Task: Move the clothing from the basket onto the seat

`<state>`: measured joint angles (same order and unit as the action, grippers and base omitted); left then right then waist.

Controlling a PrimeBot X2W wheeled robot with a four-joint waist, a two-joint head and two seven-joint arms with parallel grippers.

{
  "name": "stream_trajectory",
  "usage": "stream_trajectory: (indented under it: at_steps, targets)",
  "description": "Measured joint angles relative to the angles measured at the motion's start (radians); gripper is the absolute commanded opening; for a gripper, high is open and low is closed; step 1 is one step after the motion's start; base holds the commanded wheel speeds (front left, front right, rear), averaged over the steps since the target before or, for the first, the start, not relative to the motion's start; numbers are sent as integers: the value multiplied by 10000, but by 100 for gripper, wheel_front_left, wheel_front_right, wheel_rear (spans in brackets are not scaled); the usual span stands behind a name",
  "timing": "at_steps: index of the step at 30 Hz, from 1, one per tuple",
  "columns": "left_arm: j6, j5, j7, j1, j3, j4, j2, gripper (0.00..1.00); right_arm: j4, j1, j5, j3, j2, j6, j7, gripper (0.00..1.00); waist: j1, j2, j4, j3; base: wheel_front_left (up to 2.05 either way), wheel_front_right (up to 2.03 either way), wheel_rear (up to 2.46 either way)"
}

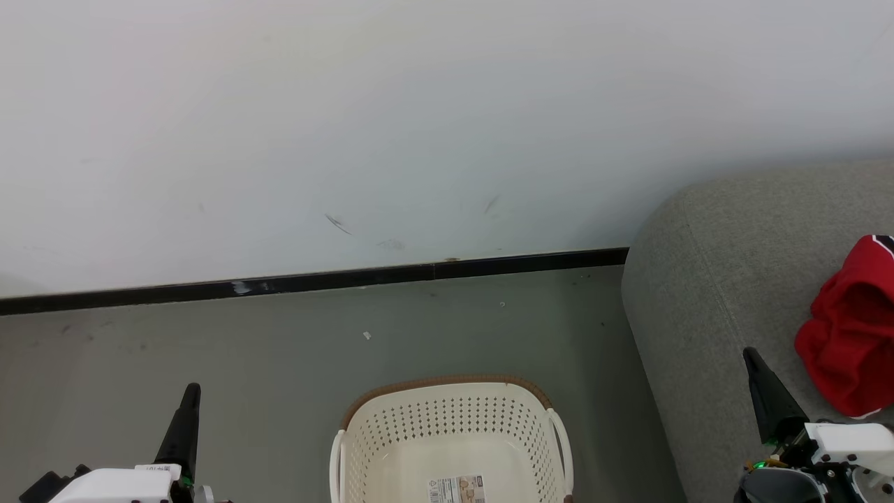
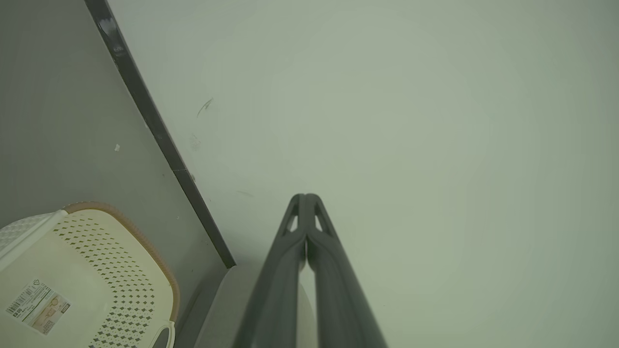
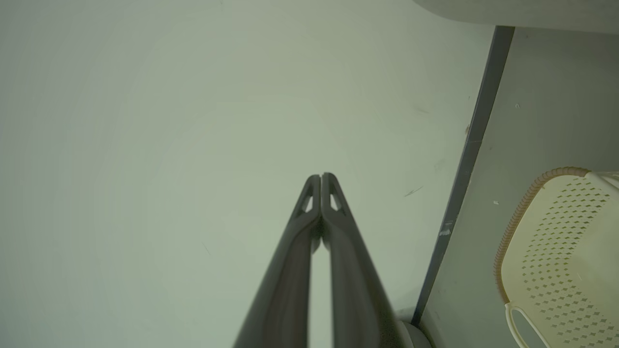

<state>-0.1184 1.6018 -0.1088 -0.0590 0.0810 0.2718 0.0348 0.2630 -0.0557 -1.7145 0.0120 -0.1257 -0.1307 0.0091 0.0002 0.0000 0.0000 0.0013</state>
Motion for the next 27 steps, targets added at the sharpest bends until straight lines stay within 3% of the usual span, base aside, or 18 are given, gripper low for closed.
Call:
stream_trajectory:
  at_steps: [27]
  targets:
    - [-2, 0, 0, -1, 0, 8, 0, 0, 4, -1, 2, 27, 17, 0, 10, 0, -1, 0, 0, 0, 0, 0, 0]
